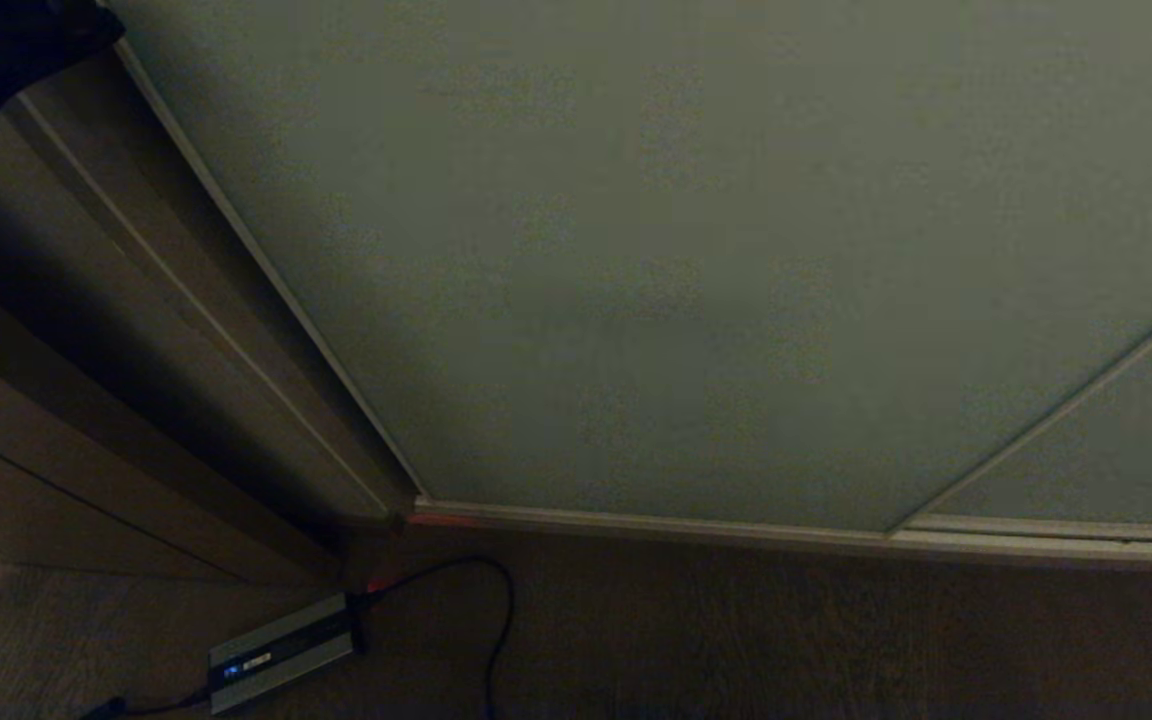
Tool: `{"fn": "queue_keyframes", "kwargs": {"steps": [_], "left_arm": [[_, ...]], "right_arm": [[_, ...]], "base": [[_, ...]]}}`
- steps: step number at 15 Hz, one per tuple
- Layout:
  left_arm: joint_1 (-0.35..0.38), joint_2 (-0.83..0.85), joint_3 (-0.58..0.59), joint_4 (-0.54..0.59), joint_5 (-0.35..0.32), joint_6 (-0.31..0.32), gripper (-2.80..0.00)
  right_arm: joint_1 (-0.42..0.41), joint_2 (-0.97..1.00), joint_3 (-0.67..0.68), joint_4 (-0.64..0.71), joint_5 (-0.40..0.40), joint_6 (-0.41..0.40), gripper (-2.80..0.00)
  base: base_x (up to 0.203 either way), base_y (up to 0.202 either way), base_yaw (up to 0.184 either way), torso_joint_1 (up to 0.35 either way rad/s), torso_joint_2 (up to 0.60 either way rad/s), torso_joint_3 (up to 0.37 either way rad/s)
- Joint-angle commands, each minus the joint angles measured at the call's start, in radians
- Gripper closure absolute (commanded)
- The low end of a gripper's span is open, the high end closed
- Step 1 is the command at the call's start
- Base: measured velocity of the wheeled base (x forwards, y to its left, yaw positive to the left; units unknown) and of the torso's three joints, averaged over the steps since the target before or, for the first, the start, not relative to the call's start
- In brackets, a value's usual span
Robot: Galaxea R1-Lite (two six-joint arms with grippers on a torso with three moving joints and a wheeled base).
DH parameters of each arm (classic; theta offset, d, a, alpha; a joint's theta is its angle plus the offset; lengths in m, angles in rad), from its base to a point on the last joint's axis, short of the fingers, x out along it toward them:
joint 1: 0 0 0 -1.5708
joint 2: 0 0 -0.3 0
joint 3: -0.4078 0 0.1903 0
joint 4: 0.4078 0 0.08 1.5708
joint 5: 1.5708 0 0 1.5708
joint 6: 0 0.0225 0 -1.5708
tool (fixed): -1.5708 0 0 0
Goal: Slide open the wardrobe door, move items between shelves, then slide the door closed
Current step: Open the door
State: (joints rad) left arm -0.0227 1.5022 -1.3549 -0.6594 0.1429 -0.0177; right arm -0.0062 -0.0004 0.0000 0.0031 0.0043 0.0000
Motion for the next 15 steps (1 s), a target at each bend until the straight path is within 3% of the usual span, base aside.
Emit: {"fn": "queue_keyframes", "kwargs": {"steps": [1,9,15], "left_arm": [[-0.019,0.021,-0.015,0.003,0.001,0.008,0.0],[-0.137,0.025,-0.038,0.078,0.003,0.014,0.0],[-0.308,0.049,-0.087,0.156,0.004,0.016,0.0]], "right_arm": [[0.0,0.0,0.003,0.0,0.0,0.0,0.0],[0.0,0.0,0.003,0.0,0.0,0.0,0.0],[0.0,0.0,0.003,0.0,0.0,0.0,0.0]], "base": [[0.0,0.0,0.0,0.0,0.0,0.0],[0.0,0.0,0.0,0.0,0.0,0.0],[0.0,0.0,0.0,0.0,0.0,0.0]]}}
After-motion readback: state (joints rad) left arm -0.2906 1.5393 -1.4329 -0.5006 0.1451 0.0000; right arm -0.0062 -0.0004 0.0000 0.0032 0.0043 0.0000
